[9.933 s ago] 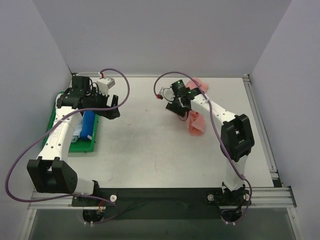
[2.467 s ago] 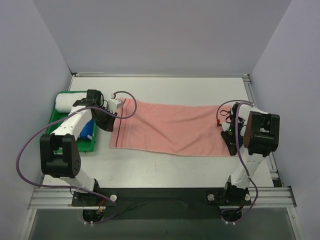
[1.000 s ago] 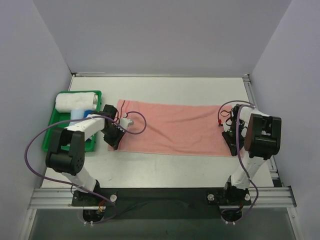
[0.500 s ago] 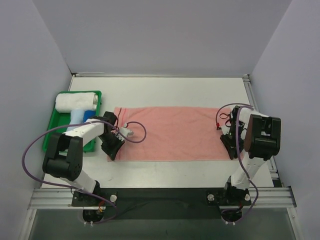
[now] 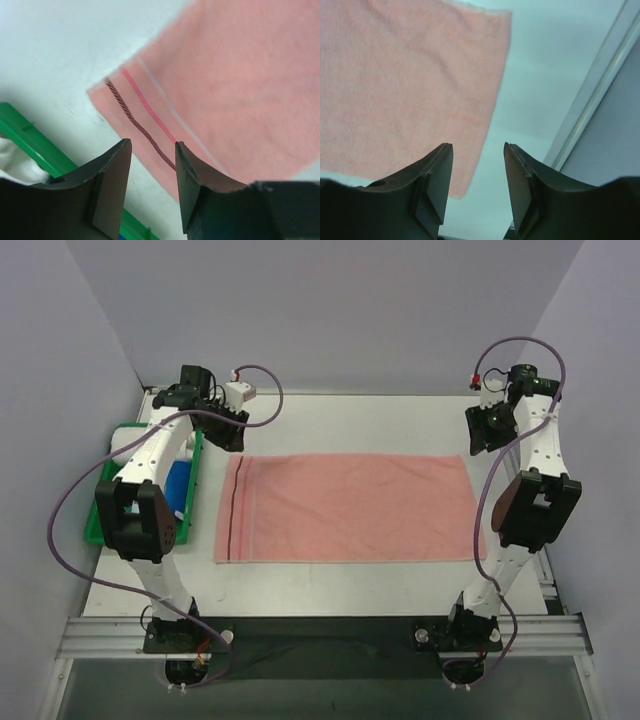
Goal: Roll the towels
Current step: Fold the towel
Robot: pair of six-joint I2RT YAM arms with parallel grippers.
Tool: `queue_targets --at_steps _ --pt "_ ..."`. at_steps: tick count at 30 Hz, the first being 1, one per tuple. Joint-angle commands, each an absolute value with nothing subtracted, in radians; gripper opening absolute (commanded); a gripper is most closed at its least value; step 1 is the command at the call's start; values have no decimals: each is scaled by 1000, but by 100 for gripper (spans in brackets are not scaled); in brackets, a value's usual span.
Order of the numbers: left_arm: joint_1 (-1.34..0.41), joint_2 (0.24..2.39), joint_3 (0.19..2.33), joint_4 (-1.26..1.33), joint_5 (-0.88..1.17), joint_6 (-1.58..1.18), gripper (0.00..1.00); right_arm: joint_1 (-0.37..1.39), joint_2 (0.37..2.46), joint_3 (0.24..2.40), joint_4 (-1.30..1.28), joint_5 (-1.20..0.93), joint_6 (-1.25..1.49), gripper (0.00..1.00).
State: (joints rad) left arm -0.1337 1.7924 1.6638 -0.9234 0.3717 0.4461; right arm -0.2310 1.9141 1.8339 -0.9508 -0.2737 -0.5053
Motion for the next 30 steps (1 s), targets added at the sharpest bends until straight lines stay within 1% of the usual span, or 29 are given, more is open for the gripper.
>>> queue_targets --at_steps 1,2,5,8,11,18,30 --pt "-87 1949 1804 -871 416 362 50 -256 2094 2019 -988 -267 -434 45" --pt "-81 2000 1866 -871 413 356 51 -259 2152 2057 -980 -265 -430 45" --pt "-71 2081 1949 -862 396 339 54 -256 2253 2161 -957 -255 -405 44" --pt "-60 2137 1989 -856 397 324 54 -250 2337 2230 -937 -238 -384 42" --pt "-46 2166 2011 -856 399 316 55 -238 2390 2244 -910 -226 -373 42" --pt "-43 2171 1979 -851 382 333 60 -227 2456 2256 -825 -215 -312 47" --pt "-38 2203 1979 -838 350 348 65 -198 2477 2243 -811 -189 -308 45"
